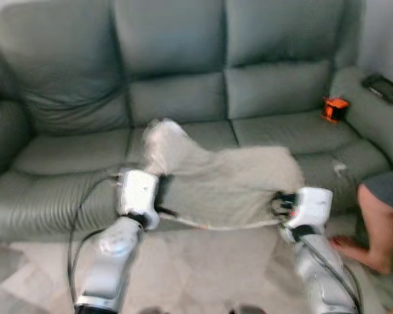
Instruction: Move the pillow to the sofa
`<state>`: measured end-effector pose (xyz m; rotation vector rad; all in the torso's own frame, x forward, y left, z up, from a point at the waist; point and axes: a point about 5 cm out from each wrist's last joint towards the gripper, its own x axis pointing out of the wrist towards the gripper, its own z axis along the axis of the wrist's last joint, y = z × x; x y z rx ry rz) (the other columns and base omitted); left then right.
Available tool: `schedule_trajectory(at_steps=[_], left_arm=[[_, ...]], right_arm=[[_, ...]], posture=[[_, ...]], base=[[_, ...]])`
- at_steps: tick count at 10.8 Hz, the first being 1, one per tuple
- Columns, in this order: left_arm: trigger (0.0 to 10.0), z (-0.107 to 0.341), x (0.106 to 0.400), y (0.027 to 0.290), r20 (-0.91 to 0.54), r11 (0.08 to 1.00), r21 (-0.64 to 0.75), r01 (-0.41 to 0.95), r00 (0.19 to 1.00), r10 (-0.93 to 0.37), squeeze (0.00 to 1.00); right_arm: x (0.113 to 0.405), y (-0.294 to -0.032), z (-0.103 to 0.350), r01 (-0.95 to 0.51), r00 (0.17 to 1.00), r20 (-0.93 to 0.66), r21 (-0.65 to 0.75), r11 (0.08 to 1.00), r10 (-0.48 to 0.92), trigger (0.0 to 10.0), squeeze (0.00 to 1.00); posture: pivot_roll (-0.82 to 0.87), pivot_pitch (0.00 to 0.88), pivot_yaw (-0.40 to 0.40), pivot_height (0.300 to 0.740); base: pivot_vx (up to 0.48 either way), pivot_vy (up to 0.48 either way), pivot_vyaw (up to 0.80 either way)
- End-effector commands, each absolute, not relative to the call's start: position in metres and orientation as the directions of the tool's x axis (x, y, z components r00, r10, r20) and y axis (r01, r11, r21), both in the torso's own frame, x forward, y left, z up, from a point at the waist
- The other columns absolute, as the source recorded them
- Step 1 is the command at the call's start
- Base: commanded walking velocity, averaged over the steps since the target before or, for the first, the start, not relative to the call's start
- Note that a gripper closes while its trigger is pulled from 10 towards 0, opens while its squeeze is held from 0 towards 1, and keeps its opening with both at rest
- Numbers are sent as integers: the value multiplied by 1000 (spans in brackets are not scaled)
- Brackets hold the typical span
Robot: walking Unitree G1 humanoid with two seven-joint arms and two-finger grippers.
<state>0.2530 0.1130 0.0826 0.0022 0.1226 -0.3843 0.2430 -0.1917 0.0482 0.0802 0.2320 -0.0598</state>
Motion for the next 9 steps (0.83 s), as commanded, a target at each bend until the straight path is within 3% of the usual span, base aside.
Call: schedule_trajectory(at_steps=[1, 3, 9], left_arm=[[10000, 87, 255, 123, -105, 937, 11, 350, 932, -347, 0], [10000, 87, 255, 122, -105, 936, 10, 351, 932, -348, 0], [10000, 85, 255, 121, -112, 934, 10, 357, 929, -354, 0]], right_arm=[[250, -176, 57, 9, 983, -183, 90, 996, 8, 10000, 0], [249, -174, 58, -2, 984, -175, 87, 996, 17, 10000, 0], [249, -177, 56, 17, 982, -190, 81, 997, -2, 10000, 0]], posture=[[-37, 0, 47, 740], [-38, 0, 48, 740], [-43, 0, 47, 740]], base=[[277, 0, 0], [276, 0, 716], [292, 0, 0]])
